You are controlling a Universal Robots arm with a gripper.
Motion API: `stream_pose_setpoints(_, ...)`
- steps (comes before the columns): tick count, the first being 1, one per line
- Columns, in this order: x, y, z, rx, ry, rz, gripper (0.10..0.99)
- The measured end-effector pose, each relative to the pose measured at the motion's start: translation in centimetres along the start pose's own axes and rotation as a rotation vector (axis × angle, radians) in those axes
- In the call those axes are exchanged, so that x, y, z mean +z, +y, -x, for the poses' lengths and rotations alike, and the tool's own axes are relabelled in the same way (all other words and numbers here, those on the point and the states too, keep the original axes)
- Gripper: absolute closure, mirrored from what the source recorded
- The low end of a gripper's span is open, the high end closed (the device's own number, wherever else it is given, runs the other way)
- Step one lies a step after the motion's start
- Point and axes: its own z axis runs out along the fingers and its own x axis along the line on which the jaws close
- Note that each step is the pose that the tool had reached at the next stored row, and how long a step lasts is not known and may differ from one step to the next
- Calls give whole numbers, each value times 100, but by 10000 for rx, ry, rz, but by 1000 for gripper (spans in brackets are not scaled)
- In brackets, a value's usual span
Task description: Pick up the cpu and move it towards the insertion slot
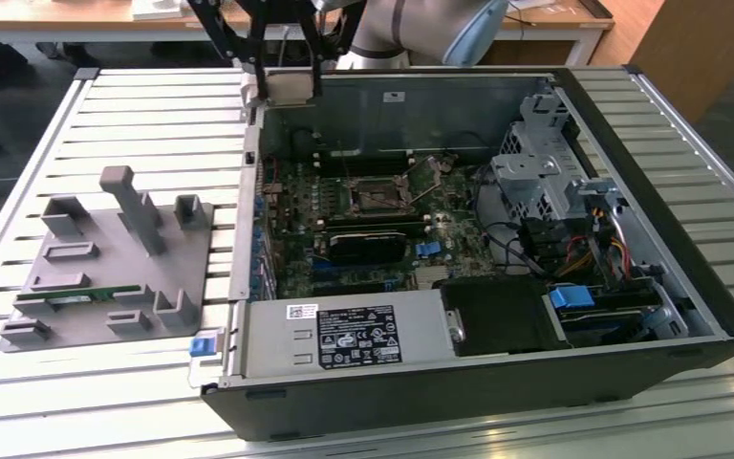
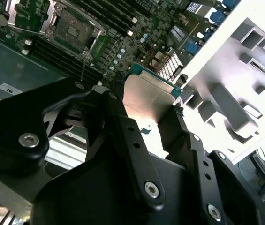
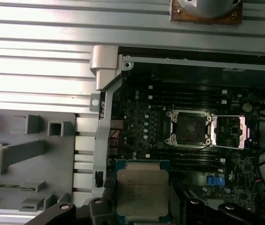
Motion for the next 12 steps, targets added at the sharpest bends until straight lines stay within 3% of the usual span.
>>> stream_pose_setpoints(12, 11, 106, 227, 0, 0, 0, 549)
